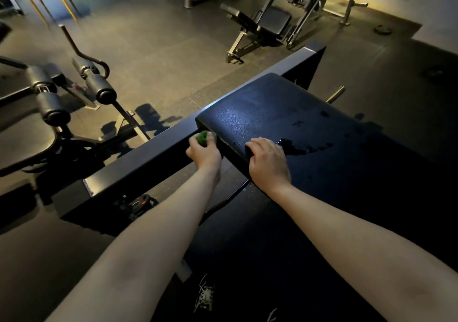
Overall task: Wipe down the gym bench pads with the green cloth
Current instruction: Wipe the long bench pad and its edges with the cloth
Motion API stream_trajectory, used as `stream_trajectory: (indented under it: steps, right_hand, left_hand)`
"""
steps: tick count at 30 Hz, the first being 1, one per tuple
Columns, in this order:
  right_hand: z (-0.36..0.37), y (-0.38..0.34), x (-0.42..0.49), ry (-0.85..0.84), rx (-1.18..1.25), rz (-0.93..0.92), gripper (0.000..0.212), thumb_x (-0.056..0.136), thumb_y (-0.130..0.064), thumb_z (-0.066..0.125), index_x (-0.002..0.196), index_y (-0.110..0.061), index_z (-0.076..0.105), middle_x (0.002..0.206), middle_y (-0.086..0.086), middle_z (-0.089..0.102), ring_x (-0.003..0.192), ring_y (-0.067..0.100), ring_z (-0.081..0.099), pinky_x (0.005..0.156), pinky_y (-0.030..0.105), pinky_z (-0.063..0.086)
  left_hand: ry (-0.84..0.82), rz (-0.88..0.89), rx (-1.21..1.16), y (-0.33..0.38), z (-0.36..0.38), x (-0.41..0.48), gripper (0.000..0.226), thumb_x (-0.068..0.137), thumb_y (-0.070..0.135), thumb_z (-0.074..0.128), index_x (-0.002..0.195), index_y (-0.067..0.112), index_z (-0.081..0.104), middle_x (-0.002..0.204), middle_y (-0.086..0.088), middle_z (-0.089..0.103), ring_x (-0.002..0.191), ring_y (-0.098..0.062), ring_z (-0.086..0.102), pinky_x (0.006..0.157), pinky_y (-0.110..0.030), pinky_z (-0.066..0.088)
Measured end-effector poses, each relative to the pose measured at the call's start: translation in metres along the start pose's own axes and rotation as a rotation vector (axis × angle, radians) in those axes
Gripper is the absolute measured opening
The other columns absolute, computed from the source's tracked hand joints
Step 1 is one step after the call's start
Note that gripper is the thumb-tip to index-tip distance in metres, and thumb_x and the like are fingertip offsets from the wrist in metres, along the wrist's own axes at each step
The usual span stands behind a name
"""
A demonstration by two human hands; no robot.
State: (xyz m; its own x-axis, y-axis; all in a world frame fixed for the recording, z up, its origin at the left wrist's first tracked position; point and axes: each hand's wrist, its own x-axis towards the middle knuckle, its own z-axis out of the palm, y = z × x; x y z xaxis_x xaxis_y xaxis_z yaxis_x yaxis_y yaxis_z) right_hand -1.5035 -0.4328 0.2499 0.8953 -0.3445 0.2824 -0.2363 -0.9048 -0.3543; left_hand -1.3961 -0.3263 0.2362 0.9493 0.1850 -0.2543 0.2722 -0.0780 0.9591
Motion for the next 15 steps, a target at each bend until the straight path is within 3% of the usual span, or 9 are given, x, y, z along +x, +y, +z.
stream_trajectory:
  steps: [4,10,13,15]
  right_hand:
    - [0.003,-0.002,0.005,0.018,-0.043,0.001,0.038,0.077,-0.015,0.045,0.109,-0.018,0.065,0.113,0.000,0.062,0.113,0.024,0.053,0.093,0.042,0.039]
    - [0.011,-0.003,0.006,0.004,-0.135,0.024,0.031,0.077,-0.013,0.055,0.105,-0.024,0.061,0.110,-0.001,0.058,0.113,0.025,0.051,0.091,0.043,0.037]
    - [0.007,-0.005,0.005,-0.019,-0.129,0.021,0.035,0.081,-0.021,0.040,0.108,-0.024,0.062,0.113,0.000,0.059,0.115,0.025,0.051,0.093,0.043,0.037]
    - [0.000,-0.008,0.004,-0.041,-0.091,0.020,0.051,0.081,-0.032,0.024,0.112,-0.022,0.062,0.116,0.001,0.059,0.117,0.026,0.050,0.097,0.043,0.036]
  left_hand:
    - [-0.109,-0.197,0.037,0.010,0.021,0.023,0.043,0.101,0.046,0.046,0.131,0.017,0.042,0.133,-0.015,0.034,0.108,-0.032,0.050,0.099,-0.051,0.051]
    - [-0.137,-0.185,0.118,-0.002,0.021,-0.009,0.050,0.105,0.041,0.041,0.140,0.005,0.036,0.143,-0.019,0.031,0.127,-0.035,0.043,0.107,-0.035,0.035]
    - [-0.223,-0.168,0.136,-0.014,0.015,-0.048,0.050,0.107,0.039,0.037,0.145,0.005,0.032,0.146,-0.018,0.029,0.131,-0.032,0.041,0.106,-0.034,0.032]
    - [-0.295,-0.139,0.154,-0.023,0.011,-0.067,0.048,0.108,0.037,0.035,0.144,0.005,0.033,0.144,-0.016,0.031,0.130,-0.031,0.041,0.106,-0.036,0.032]
